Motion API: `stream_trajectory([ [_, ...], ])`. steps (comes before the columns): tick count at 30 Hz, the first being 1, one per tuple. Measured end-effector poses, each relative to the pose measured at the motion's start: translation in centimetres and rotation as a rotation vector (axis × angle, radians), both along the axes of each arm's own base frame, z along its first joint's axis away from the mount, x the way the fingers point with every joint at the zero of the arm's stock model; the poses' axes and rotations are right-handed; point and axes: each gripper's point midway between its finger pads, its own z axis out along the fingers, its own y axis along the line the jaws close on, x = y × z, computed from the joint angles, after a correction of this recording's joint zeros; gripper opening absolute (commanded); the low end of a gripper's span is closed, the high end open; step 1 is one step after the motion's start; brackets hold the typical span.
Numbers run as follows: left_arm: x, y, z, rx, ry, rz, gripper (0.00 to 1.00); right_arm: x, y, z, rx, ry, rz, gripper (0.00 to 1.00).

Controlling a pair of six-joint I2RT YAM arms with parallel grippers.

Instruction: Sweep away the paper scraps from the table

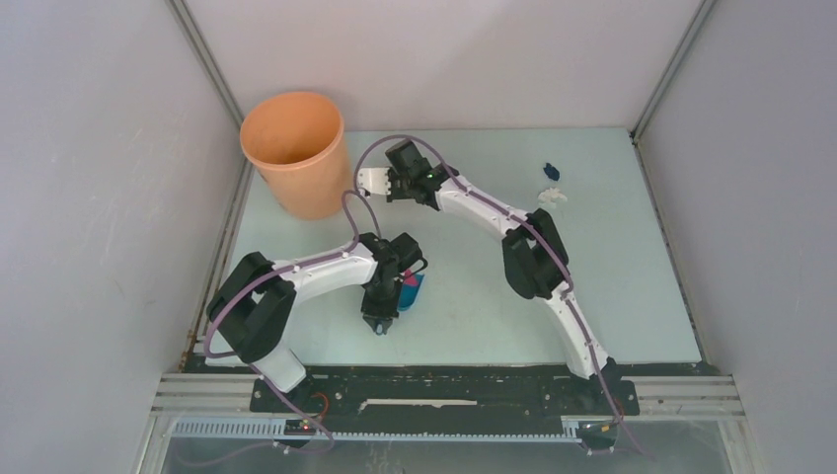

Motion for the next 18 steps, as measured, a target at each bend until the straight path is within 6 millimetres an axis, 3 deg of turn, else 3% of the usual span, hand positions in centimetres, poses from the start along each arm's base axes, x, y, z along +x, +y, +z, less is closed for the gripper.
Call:
stream_trajectory([
  [5, -0.3, 0.3, -0.5, 0.017, 0.02, -0.011, 0.0, -4.4, -1.0, 2.8, 0.095, 0.155, -0.045, 0.0],
  [8, -0.6, 0.3, -0.9, 0.02, 0.041, -0.018, 0.0, -8.0, -1.4, 4.1, 0.171, 0.292, -0.075, 0.0],
  [11, -0.7, 0.4, -1.0, 0.026, 0.052, -0.027, 0.0, -11.6, -1.2, 4.8, 0.241, 0.43, -0.099, 0.0],
  [18, -0.3, 0.1, -0.8, 0.033, 0.061, -0.052, 0.0, -17.7, -2.0, 5.7, 0.348, 0.717, -0.177, 0.0],
])
